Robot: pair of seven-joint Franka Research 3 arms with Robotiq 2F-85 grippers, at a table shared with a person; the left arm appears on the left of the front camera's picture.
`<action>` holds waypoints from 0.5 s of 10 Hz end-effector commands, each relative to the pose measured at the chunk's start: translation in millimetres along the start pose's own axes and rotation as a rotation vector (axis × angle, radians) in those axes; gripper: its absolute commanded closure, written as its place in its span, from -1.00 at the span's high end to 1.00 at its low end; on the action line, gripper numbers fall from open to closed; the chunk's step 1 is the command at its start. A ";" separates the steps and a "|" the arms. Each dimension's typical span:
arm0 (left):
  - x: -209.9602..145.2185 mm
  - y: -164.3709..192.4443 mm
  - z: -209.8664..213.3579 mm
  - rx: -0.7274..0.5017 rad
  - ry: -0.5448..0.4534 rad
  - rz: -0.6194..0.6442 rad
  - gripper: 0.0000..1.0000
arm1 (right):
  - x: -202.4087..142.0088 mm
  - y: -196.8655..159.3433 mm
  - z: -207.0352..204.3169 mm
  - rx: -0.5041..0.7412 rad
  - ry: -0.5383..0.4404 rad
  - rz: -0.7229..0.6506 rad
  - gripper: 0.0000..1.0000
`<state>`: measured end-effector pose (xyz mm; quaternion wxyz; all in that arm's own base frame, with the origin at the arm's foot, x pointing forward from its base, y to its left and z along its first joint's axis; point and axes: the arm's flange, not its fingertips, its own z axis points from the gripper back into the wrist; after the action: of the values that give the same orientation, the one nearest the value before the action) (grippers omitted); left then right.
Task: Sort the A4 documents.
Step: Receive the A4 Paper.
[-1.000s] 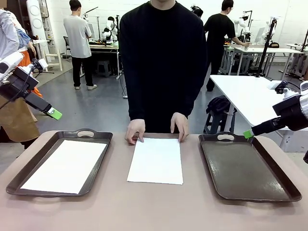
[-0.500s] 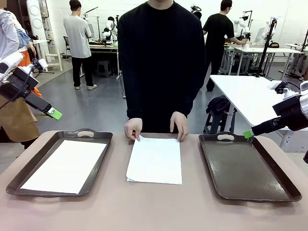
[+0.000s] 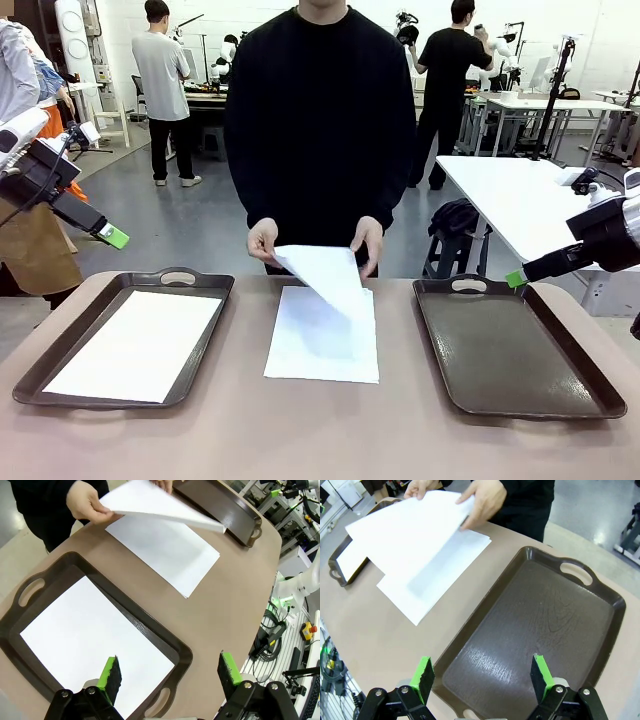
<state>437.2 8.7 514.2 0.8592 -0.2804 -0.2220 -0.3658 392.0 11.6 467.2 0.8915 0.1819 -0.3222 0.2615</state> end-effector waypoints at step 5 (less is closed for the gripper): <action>-0.2 -0.5 -0.7 -0.004 0.002 -0.010 1.00 | -0.3 -1.9 -3.7 0.020 -0.013 -0.001 1.00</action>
<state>437.2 8.7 514.2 0.8592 -0.2804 -0.2220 -0.3658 392.0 11.6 467.2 0.8915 0.1819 -0.3222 0.2615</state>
